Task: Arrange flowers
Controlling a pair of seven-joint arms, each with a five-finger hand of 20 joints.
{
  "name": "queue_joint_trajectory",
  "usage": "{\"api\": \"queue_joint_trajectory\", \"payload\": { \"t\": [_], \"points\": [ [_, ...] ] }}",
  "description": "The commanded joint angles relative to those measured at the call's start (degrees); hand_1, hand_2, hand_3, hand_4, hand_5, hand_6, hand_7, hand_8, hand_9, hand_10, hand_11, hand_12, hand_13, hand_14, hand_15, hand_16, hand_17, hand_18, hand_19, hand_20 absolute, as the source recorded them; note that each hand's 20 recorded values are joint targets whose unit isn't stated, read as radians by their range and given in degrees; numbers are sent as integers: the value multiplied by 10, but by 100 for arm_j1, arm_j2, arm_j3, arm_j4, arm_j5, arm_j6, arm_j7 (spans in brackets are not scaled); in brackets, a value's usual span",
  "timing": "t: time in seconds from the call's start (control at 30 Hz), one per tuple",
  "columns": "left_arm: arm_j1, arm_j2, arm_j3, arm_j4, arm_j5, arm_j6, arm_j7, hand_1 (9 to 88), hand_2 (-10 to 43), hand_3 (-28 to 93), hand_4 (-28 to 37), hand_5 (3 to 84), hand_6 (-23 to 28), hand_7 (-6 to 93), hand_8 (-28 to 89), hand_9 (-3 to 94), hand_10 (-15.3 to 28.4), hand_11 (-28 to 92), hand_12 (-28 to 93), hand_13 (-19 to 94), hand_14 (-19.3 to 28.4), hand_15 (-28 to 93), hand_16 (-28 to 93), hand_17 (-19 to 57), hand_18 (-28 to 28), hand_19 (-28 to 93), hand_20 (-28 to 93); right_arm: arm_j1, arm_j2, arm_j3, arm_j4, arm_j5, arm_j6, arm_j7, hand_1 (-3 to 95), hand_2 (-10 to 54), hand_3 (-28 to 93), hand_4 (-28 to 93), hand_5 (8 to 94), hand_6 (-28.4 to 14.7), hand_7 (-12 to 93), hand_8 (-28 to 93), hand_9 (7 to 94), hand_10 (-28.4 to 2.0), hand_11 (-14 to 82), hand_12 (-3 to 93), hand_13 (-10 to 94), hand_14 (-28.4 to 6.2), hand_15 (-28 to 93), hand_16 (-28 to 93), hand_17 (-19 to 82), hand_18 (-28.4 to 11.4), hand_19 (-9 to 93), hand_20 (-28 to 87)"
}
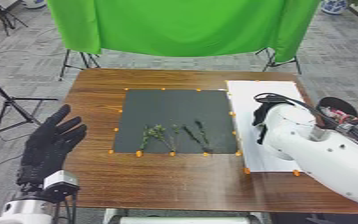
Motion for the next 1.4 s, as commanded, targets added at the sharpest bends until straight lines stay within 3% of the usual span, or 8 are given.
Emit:
{"api": "queue_joint_trajectory", "payload": {
  "t": [0.03, 0.4, 0.53, 0.63, 0.83, 0.93, 1.03, 1.4],
  "points": [
    [19, -141, -41, -20, 124, -45, -159, 302, 73, 648, -204, 357, 92, 104, -80, 315, 191, 290, 105, 200, 259, 560, -124, -79, 255, 512, 47, -173, -59, 95, -51, 79, -234, 133, 405, -77, 740, -210, 554, -64, 157, -89, 675, -241, 142, 135, 790, -117, 511, 117, 573, -142, 932, -76],
    [7, -138, -49, -12, 115, -69, -176, 302, 72, 649, -205, 358, 91, 105, -81, 315, 191, 290, 105, 200, 259, 560, -124, -79, 256, 513, 48, -18, 47, -695, 189, -426, 751, -59, 472, -91, 748, -219, 604, -45, 190, -96, 710, -208, 154, 136, 807, -101, 504, 117, 583, -134, 932, -79],
    [44, -85, -43, -16, 50, -47, -86, 302, 73, 648, -205, 358, 92, 106, -81, 315, 191, 290, 105, 200, 258, 559, -124, -79, 255, 512, 47, 77, 142, -1053, 247, -710, 1351, -102, 571, -95, 702, -259, 670, -36, 247, 54, 793, -153, 129, 193, 846, -62, 465, 185, 606, -115, 932, -64],
    [30, -145, -72, -14, 111, -66, -173, 302, 73, 648, -205, 358, 92, 105, -81, 315, 192, 291, 105, 201, 258, 559, -124, -78, 255, 513, 48, 103, 196, -1135, 228, -881, 1496, -96, 611, -95, 702, -271, 743, -10, 288, 79, 876, -110, 63, 264, 872, -46, 447, 208, 623, -103, 932, -47],
    [146, -168, -138, -55, 86, -40, -121, 302, 73, 649, -205, 358, 92, 104, -81, 315, 192, 290, 105, 201, 259, 559, -125, -78, 255, 513, 47, 235, 269, -1111, 98, -934, 1610, -141, 636, -95, 717, -277, 780, -13, 274, 96, 910, -91, 67, 293, 886, -32, 437, 230, 625, -102, 932, -23],
    [240, -137, -221, -80, 26, 12, -44, 301, 72, 650, -205, 358, 92, 104, -80, 315, 191, 290, 105, 200, 259, 559, -125, -78, 256, 513, 47, 391, 276, -1070, -38, -989, 1592, -250, 639, -95, 723, -280, 786, -15, 268, 103, 922, -90, 68, 307, 887, -28, 433, 239, 622, -104, 932, -5],
    [430, 58, -309, -119, -176, 109, 228, 302, 73, 649, -206, 358, 92, 104, -80, 315, 191, 289, 105, 200, 258, 559, -124, -79, 255, 514, 47, 595, 250, -1050, -206, -978, 1598, -402, 641, -95, 732, -279, 790, -20, 267, 109, 927, -91, 72, 313, 888, -27, 433, 244, 620, -107, 932, 9],
    [1190, 83, -1032, -252, -349, 246, 486, 300, 71, 649, -205, 357, 91, 104, -80, 313, 190, 289, 106, 199, 259, 558, -125, -79, 256, 513, 46, 1393, -495, -1100, -688, -492, 1578, -1275, 637, -95, 740, -279, 792, -22, 267, 120, 929, -92, 77, 319, 884, -27, 448, 248, 610, -114, 932, 72]
  ]
}}
